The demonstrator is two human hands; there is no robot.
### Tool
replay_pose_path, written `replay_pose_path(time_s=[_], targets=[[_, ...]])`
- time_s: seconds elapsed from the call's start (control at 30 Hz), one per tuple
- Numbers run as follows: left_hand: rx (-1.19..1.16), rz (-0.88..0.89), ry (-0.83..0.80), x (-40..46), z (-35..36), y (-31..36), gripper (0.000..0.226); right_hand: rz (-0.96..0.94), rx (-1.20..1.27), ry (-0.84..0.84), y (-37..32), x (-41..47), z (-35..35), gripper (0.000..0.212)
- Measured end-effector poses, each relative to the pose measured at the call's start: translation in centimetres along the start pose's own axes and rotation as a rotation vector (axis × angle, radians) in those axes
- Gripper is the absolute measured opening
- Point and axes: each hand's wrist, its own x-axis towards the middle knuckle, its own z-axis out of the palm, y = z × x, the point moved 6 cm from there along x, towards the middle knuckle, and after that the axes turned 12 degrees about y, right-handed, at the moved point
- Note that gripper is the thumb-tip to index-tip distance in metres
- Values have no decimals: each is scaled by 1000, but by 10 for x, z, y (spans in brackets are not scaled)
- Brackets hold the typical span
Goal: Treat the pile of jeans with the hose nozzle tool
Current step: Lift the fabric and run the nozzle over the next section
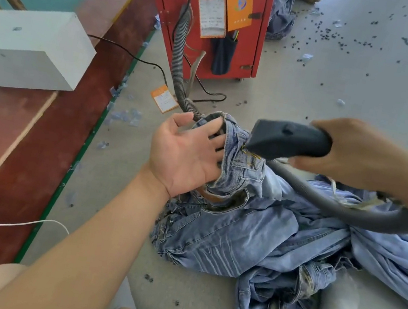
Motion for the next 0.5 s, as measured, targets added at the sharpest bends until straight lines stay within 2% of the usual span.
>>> replay_pose_path(time_s=[0.1, 0.2, 0.27, 0.43, 0.5], targets=[[16, -11, 24, 2, -2, -7, 79, -44, -35, -33, -12, -2, 20, 19], [15, -28, -8, 2, 0, -9, 81, -29, 2, 141, -18, 8, 15, 21], [17, -21, -23, 0, 1, -6, 82, 2, 42, 193, -11, 12, 3, 21], [10, -1, 8, 1, -6, -5, 82, -21, 15, -68, -4, -2, 7, 15], [26, -18, 36, 4, -6, -12, 81, -58, -20, -56, -12, -4, 19, 14]])
